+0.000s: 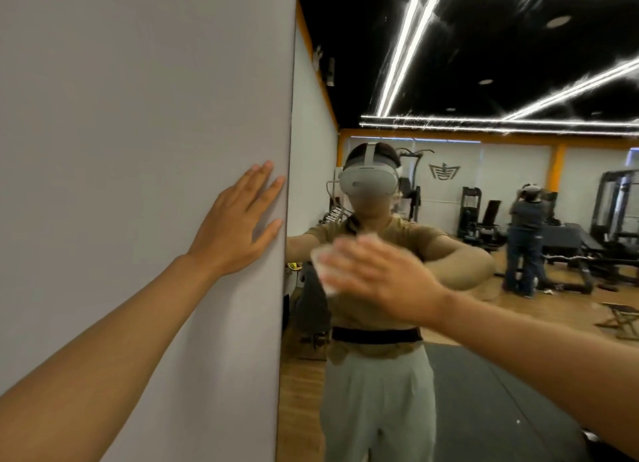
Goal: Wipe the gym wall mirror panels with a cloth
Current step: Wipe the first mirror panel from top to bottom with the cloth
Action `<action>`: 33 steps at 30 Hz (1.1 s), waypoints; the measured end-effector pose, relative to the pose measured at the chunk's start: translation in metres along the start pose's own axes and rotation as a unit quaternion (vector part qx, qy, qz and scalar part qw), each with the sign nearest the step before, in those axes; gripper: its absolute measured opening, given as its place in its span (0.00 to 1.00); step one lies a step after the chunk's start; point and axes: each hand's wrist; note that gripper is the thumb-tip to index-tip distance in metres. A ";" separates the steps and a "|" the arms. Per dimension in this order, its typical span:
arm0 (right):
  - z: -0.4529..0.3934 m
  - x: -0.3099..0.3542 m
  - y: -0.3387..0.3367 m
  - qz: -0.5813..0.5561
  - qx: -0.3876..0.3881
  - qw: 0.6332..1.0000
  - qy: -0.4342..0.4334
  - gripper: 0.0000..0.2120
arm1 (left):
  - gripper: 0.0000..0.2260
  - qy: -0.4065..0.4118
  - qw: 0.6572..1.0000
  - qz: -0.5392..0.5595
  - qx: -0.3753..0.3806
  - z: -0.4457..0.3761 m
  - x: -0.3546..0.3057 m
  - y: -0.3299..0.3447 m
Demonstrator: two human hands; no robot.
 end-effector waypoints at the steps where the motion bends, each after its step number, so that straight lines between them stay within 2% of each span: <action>1: -0.023 -0.016 -0.009 -0.007 -0.020 0.998 0.058 0.38 | 0.29 0.006 1.000 -0.004 0.000 0.001 0.002 0.001; 3: -0.068 -0.047 -0.026 -0.006 -0.077 0.981 0.179 0.39 | 0.29 0.015 1.000 -0.010 -0.001 0.003 0.005 0.003; 5: -0.105 -0.068 -0.040 -0.017 -0.122 0.952 0.280 0.35 | 0.29 0.023 1.000 -0.011 -0.005 0.003 0.006 0.005; 8: -0.127 -0.063 -0.039 -0.032 -0.169 0.924 0.343 0.31 | 0.28 0.037 0.999 -0.010 -0.027 0.003 0.008 0.009; 11: -0.097 -0.016 -0.013 -0.037 -0.157 0.952 0.261 0.30 | 0.27 0.050 0.997 -0.002 -0.056 0.003 0.010 0.013; 14: -0.031 0.051 0.017 -0.033 -0.057 0.993 0.095 0.30 | 0.25 0.072 0.995 0.003 -0.075 0.005 0.017 0.017; 17: 0.025 0.087 0.035 0.029 0.043 0.997 -0.054 0.35 | 0.25 0.089 0.993 -0.004 -0.081 0.005 0.024 0.019; 19: 0.025 0.081 0.033 0.035 0.055 0.994 -0.085 0.36 | 0.25 0.093 0.992 -0.003 -0.087 0.005 0.025 0.020; 21: -0.003 0.061 0.023 0.006 0.028 0.998 -0.048 0.36 | 0.25 0.092 0.991 0.002 -0.095 0.005 0.025 0.022; 23: -0.043 0.031 0.006 -0.007 -0.018 0.998 0.059 0.33 | 0.25 0.088 0.991 0.009 -0.099 0.005 0.024 0.023; 26: -0.099 -0.012 -0.021 -0.009 -0.095 0.962 0.254 0.32 | 0.24 0.088 0.990 0.012 -0.109 0.005 0.022 0.023; 28: -0.115 -0.018 -0.026 -0.022 -0.135 0.934 0.329 0.32 | 0.24 0.087 0.990 0.014 -0.109 0.005 0.021 0.021; 30: -0.112 -0.004 -0.016 -0.033 -0.159 0.929 0.333 0.33 | 0.24 0.084 0.991 0.019 -0.107 0.006 0.020 0.019; 33: -0.075 0.048 0.007 -0.059 -0.129 0.955 0.259 0.30 | 0.24 0.081 0.991 0.026 -0.107 0.006 0.019 0.016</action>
Point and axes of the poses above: each hand's wrist, its own z-axis away from the middle knuckle, its own y-axis out of the palm, x = y × z, and after that the axes turned 11 degrees about y, right-handed
